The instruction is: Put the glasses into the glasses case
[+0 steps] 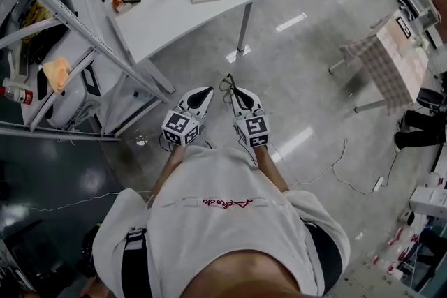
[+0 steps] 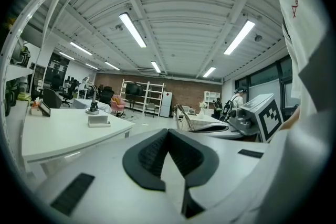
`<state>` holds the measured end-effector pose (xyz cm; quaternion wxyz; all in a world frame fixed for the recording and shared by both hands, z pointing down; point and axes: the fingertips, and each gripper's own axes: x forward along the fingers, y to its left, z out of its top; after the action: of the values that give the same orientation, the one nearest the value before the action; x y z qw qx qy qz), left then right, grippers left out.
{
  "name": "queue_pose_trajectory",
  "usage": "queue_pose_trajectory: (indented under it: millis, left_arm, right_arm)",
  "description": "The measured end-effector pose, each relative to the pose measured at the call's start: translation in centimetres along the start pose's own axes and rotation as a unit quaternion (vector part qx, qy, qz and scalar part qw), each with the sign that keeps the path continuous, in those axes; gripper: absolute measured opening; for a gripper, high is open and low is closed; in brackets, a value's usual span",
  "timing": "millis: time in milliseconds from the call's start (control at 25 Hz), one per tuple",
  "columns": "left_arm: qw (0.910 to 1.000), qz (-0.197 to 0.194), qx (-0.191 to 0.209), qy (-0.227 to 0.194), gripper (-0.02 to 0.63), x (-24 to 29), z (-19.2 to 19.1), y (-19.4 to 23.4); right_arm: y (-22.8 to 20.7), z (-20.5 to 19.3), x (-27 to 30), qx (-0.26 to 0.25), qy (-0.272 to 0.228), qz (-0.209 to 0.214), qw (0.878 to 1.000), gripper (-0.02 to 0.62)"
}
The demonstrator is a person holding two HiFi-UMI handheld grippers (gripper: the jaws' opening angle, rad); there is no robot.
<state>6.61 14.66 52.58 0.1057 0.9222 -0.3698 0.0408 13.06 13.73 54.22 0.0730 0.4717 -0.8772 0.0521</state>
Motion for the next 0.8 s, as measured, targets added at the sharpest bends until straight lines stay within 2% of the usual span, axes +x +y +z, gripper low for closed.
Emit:
queue_pose_trajectory:
  millis: [400, 800]
  left_arm:
    - [0.9998, -0.002, -0.02, 0.003, 0.008, 4.4, 0.5, 6.6]
    - [0.9994, -0.008, -0.032, -0.004, 0.008, 9.0, 4.0, 15.5]
  right_arm:
    - [-2.7, -0.2, 7.3, 0.006, 0.026, 0.007, 1.0, 0.032]
    - [-6.2, 3.1, 16.5, -0.006, 0.035, -0.007, 0.999, 0.032]
